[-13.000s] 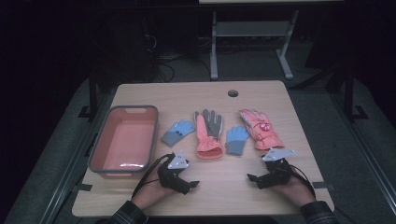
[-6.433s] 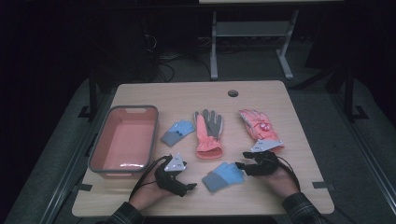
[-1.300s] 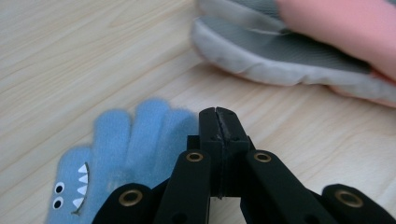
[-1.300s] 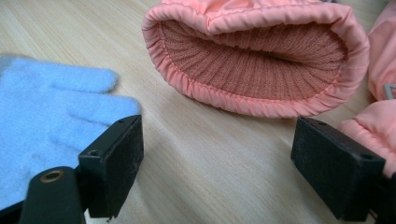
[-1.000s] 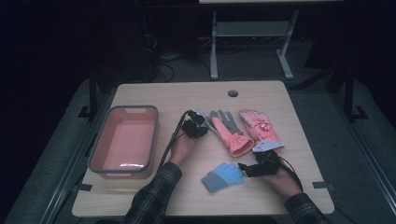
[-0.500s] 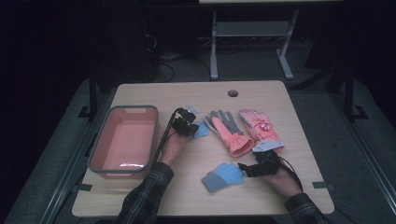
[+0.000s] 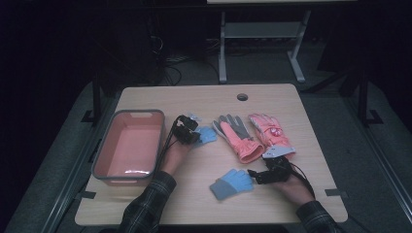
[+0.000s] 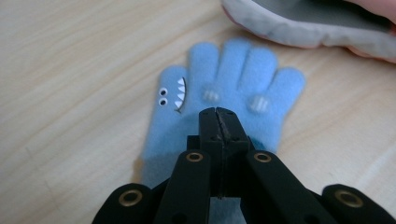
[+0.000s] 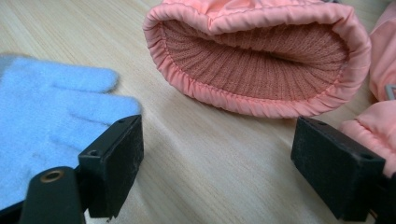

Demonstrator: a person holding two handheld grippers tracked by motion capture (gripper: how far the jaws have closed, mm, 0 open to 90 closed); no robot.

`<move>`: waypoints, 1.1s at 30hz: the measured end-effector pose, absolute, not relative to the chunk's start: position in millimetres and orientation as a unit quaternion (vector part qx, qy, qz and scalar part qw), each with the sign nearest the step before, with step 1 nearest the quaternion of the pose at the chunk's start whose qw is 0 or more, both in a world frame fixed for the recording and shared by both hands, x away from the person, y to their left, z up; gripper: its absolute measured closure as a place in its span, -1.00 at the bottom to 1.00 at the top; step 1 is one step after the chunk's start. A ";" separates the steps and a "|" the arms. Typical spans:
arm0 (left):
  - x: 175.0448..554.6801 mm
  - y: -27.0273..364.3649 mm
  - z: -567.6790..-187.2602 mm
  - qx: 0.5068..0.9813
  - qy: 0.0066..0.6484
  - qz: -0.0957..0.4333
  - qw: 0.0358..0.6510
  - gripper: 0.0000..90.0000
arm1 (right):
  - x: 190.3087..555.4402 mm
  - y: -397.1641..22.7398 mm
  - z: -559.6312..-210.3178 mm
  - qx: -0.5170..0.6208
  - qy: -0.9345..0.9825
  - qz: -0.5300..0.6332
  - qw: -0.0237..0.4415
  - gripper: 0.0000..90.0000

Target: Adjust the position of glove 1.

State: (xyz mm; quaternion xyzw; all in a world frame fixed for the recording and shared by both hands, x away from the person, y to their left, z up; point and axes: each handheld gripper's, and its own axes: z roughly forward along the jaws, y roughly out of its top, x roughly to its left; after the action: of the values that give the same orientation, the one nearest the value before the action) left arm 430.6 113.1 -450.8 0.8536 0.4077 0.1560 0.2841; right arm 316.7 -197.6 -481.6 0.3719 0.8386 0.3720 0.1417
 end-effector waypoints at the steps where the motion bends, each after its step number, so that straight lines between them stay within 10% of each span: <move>1: 427.3 111.2 -451.3 0.860 0.401 0.150 0.278 0.99 | 316.7 -197.6 -481.6 0.372 0.839 0.372 0.142 -0.64; 18: 392.8 91.2 -450.2 0.881 0.358 0.096 0.292 0.96 | 316.6 -197.5 -481.5 0.373 0.838 0.372 0.141 -0.64; 33: 401.9 100.2 -455.7 0.872 0.368 0.111 0.303 0.43 | 316.6 -197.5 -481.5 0.372 0.839 0.372 0.141 -0.64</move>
State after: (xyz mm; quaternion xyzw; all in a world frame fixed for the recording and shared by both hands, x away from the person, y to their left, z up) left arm 401.9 100.2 -455.7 0.8719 0.3680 0.1109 0.3035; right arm 316.6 -197.5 -481.5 0.3721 0.8386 0.3719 0.1414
